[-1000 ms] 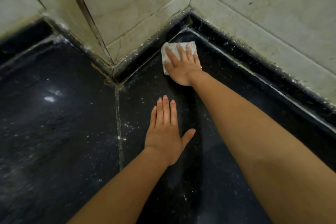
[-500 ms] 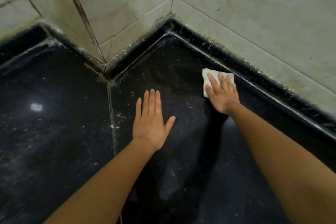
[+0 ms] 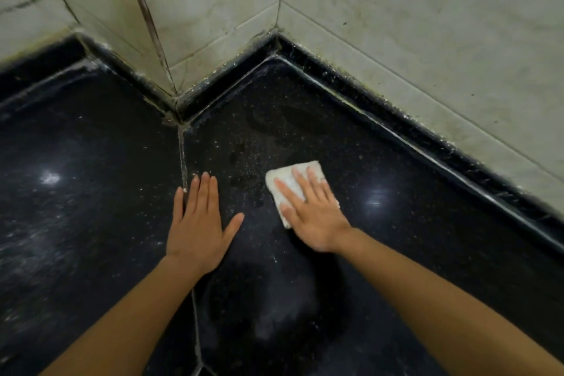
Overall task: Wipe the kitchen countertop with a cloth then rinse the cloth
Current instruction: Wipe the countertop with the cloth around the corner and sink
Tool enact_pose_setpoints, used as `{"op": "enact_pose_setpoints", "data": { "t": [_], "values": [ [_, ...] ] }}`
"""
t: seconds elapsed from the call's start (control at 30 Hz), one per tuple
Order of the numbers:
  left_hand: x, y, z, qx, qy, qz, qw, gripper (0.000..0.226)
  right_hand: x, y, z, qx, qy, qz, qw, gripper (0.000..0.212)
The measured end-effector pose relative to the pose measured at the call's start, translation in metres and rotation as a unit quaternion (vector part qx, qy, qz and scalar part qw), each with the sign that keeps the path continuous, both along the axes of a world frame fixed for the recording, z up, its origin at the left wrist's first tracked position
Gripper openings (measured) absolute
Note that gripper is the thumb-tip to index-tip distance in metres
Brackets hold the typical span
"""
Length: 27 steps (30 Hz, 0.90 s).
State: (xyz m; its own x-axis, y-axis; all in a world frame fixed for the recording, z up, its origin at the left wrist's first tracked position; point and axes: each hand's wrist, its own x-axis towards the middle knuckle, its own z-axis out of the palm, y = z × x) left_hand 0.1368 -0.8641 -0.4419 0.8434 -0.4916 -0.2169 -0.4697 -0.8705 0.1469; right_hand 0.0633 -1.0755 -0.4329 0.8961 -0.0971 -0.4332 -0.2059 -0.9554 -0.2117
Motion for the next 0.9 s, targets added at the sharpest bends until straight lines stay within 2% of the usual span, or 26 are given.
{"op": "enact_pose_setpoints", "data": {
  "t": [0.1,0.17,0.23,0.3,0.37,0.47,0.53,0.6,0.73,0.83,0.9],
  "values": [
    [0.0,-0.002,0.0,0.012,0.001,0.001,1.0,0.086,-0.032,-0.004,0.001,0.008,-0.011,0.116,0.993,0.051],
    [0.0,-0.002,0.001,0.017,0.0,0.0,1.0,0.085,-0.037,-0.02,0.0,0.002,-0.006,0.124,0.992,0.05],
    [-0.001,-0.002,0.0,0.018,0.006,0.0,1.0,0.084,-0.028,-0.042,-0.004,-0.015,-0.01,0.061,0.998,0.054],
    [0.0,-0.001,-0.002,0.019,0.008,-0.001,1.0,0.086,-0.016,-0.069,-0.008,-0.043,-0.015,-0.042,0.998,0.057],
    [0.0,-0.001,-0.003,0.025,0.007,-0.002,1.0,0.09,-0.005,-0.102,-0.01,-0.069,-0.005,-0.139,0.988,0.054],
    [0.001,-0.002,-0.002,0.028,0.009,-0.004,1.0,0.088,0.009,-0.13,-0.008,-0.053,0.013,-0.278,0.959,0.055],
    [0.001,-0.003,0.0,0.028,0.012,-0.005,1.0,0.086,0.018,-0.122,-0.009,-0.044,0.019,-0.306,0.951,0.057],
    [0.002,-0.003,0.0,0.026,0.008,-0.007,1.0,0.086,0.02,-0.099,-0.009,-0.049,0.016,-0.264,0.963,0.057],
    [0.002,-0.001,-0.002,0.021,0.009,-0.01,1.0,0.086,0.005,-0.032,-0.006,-0.044,0.003,-0.059,0.997,0.063],
    [0.003,-0.001,-0.003,0.001,0.011,-0.006,1.0,0.086,-0.007,0.017,-0.006,-0.024,-0.023,0.114,0.993,0.053],
    [0.003,0.0,-0.003,-0.012,0.018,-0.008,1.0,0.089,-0.005,0.022,-0.005,-0.002,-0.037,0.174,0.984,0.05]
  ]
}}
